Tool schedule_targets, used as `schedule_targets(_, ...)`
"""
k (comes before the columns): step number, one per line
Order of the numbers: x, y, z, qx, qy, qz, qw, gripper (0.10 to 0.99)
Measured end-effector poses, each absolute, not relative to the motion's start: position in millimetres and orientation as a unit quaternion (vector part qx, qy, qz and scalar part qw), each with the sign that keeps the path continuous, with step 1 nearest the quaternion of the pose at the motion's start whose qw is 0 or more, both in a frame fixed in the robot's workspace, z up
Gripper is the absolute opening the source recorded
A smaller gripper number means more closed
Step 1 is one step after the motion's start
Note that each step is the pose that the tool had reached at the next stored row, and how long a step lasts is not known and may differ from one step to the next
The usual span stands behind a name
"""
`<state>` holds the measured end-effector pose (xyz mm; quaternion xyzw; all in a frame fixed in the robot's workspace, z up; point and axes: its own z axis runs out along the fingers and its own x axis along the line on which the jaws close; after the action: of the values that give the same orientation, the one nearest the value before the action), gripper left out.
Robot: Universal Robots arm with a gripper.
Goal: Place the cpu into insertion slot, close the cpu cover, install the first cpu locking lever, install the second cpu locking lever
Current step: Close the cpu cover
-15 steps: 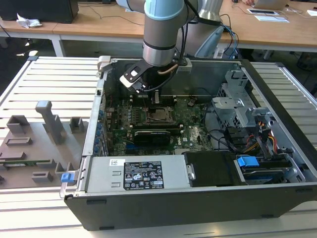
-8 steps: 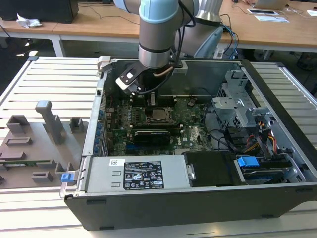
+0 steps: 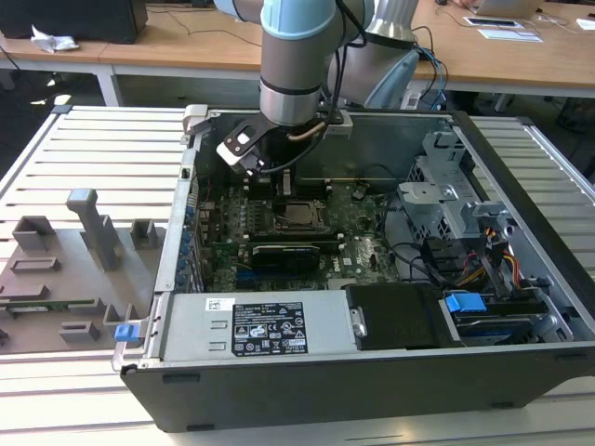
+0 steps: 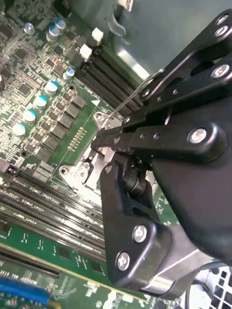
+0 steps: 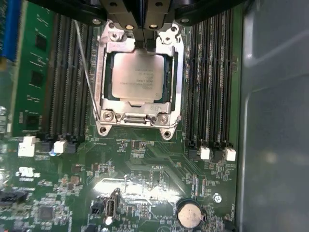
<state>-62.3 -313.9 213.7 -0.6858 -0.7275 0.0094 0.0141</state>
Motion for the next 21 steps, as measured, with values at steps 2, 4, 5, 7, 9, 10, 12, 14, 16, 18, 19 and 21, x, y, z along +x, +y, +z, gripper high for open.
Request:
schedule_targets(2,-58.7,-313.9,213.6,-0.686,-0.728,0.011,0.016,0.106)
schedule_targets(4,-44.3,-313.9,212.4,-0.686,-0.727,0.017,0.022,0.106)
schedule_targets(5,-37.3,-313.9,212.0,-0.686,-0.727,0.019,0.024,0.106)
schedule_targets(7,-15.5,-313.9,211.1,-0.685,-0.727,0.025,0.031,0.106)
schedule_targets(9,-1.6,-314.0,211.0,-0.685,-0.727,0.030,0.035,0.106)
schedule_targets(10,5.4,-313.9,210.7,-0.685,-0.727,0.031,0.037,0.106)
schedule_targets(12,19.4,-313.9,210.6,-0.685,-0.727,0.034,0.041,0.106)
schedule_targets(14,21.3,-313.9,211.1,-0.685,-0.727,0.035,0.041,0.106)
schedule_targets(16,21.3,-313.9,216.2,-0.685,-0.727,0.035,0.040,0.106)
schedule_targets(18,21.4,-313.9,218.2,-0.685,-0.727,0.035,0.040,0.106)
schedule_targets(19,21.3,-313.9,219.3,-0.685,-0.727,0.035,0.040,0.106)
schedule_targets(21,21.4,-313.9,221.6,-0.685,-0.727,0.035,0.040,0.106)
